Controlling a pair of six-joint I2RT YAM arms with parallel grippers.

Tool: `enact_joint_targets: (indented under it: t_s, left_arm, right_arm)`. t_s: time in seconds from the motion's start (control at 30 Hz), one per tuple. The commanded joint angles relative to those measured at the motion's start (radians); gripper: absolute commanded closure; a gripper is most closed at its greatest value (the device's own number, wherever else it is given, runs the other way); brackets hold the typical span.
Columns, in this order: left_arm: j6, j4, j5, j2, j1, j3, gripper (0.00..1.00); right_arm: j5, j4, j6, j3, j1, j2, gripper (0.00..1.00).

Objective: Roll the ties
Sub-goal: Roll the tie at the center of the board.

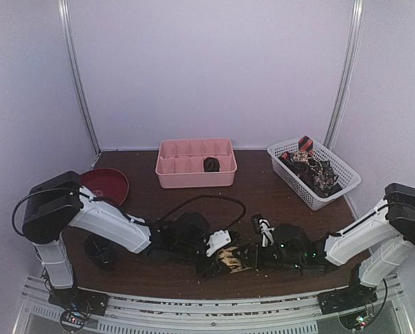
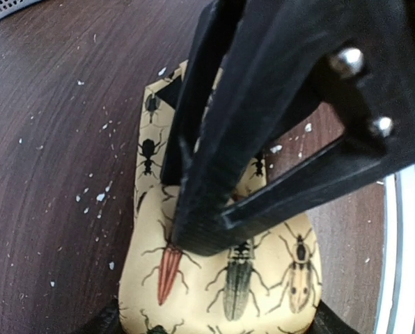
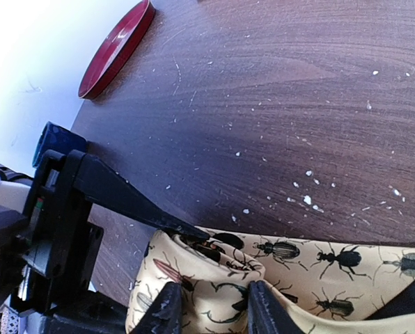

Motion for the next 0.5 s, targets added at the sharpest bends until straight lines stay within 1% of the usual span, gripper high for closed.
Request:
enact_joint_targets:
  t_s: [0.0,0.07,0.13,0.2,0.3,0.47]
  left_arm:
    - [0.025,0.019,-0.031,0.007,-0.001,0.036,0.37]
    - [0.026,0.0,-0.05,0.009,-0.001,0.043,0.46]
    - [0.026,-0.023,-0.067,0.014,-0.001,0.056,0.48]
    - [0.023,-0.042,-0.078,0.018,-0.001,0.062,0.51]
    - [0.016,-0.048,-0.081,0.02,-0.001,0.065,0.52]
    - [0.009,-0.044,-0.082,0.022,-0.001,0.066,0.53]
  right_arm:
    - [0.014,-0.104,-0.007,0.017,0.008,-0.048,0.64]
    - [0.042,-0.198,0.004,0.045,0.014,-0.071,0.62]
    - [0.09,-0.295,0.027,0.07,0.022,-0.095,0.61]
    - [0.123,-0.358,0.05,0.084,0.029,-0.12,0.59]
    - [0.151,-0.4,0.071,0.093,0.043,-0.144,0.59]
    - [0.169,-0.414,0.087,0.122,0.068,-0.144,0.59]
